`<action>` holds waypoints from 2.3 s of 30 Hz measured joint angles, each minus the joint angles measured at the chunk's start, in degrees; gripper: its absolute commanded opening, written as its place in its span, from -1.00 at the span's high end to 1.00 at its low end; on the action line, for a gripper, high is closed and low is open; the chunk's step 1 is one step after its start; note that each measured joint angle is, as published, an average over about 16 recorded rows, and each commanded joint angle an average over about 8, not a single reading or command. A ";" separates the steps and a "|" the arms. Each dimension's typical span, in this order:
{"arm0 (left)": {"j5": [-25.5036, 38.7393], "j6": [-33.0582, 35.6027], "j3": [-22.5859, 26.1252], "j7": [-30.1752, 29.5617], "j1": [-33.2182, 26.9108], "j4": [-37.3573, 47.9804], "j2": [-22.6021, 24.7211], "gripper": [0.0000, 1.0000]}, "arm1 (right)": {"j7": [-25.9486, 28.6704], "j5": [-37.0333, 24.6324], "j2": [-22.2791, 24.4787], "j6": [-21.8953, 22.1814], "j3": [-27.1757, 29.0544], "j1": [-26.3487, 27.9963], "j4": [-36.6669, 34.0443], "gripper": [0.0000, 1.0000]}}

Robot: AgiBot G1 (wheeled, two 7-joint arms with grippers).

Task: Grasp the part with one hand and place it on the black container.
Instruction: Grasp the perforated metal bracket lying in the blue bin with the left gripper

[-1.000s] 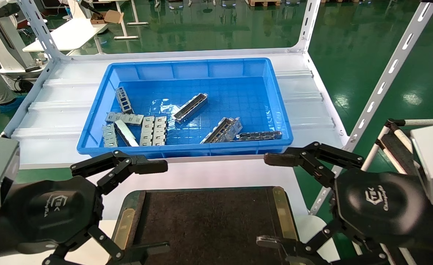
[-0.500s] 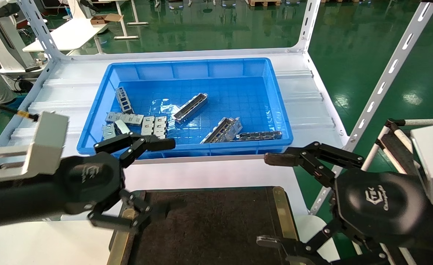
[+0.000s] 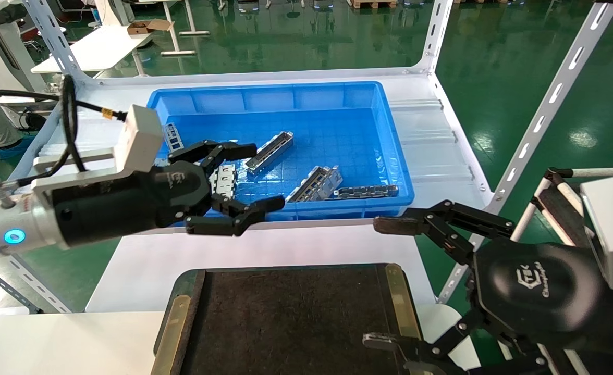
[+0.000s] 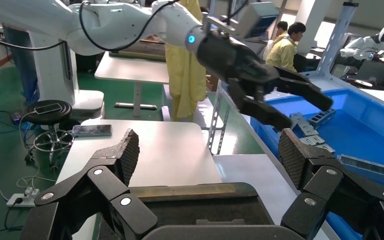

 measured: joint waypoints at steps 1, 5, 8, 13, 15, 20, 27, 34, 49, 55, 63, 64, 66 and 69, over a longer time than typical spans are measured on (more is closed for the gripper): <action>0.62 -0.53 0.26 0.56 -0.71 1.45 0.83 -1.00 | 0.00 0.00 0.00 0.00 0.00 0.00 0.00 -1.00; 3.13 -2.81 1.24 3.34 -3.69 7.69 4.22 -1.00 | 0.00 0.00 0.00 0.00 0.00 0.00 0.00 -1.00; 5.05 -4.83 1.95 5.89 -5.98 12.84 6.84 -1.00 | 0.00 0.00 0.00 0.00 -0.01 0.00 0.00 -1.00; 7.62 -8.18 2.84 10.36 -9.61 21.70 11.05 -1.00 | 0.00 0.01 0.00 0.00 -0.01 0.00 0.00 -1.00; 8.35 -9.50 3.06 12.11 -10.90 25.15 12.57 -1.00 | -0.01 0.01 0.00 0.00 -0.01 0.00 0.00 -1.00; 9.66 -12.94 3.38 16.15 -13.62 33.06 15.95 -1.00 | -0.01 0.01 0.01 0.01 -0.01 0.00 0.00 -1.00; 10.08 -17.98 3.20 20.38 -16.22 41.70 19.70 -1.00 | -0.01 0.01 0.01 0.01 -0.02 0.01 0.00 -1.00; 9.96 -23.58 2.84 23.05 -17.66 47.27 22.58 -1.00 | -0.01 0.02 0.01 0.01 -0.02 0.01 0.00 -1.00; 9.30 -35.67 2.32 24.16 -17.27 51.04 26.23 0.16 | -0.02 0.02 0.01 0.01 -0.03 0.01 0.00 0.42; 8.92 -37.50 2.29 23.37 -16.18 50.14 26.74 1.00 | -0.02 0.02 0.01 0.01 -0.04 0.01 0.00 1.00; 8.71 -37.20 2.92 21.87 -14.65 48.33 27.03 1.00 | -0.02 0.03 0.02 0.02 -0.04 0.01 0.00 1.00; 8.70 -37.12 3.04 21.67 -14.50 48.12 27.04 1.00 | -0.02 0.03 0.02 0.02 -0.04 0.01 0.00 1.00; 8.68 -37.00 3.32 21.27 -14.23 47.74 27.06 1.00 | -0.02 0.03 0.02 0.02 -0.04 0.01 0.00 1.00; 8.64 -36.99 3.75 20.68 -13.93 47.30 27.05 1.00 | -0.02 0.03 0.02 0.02 -0.05 0.01 0.00 1.00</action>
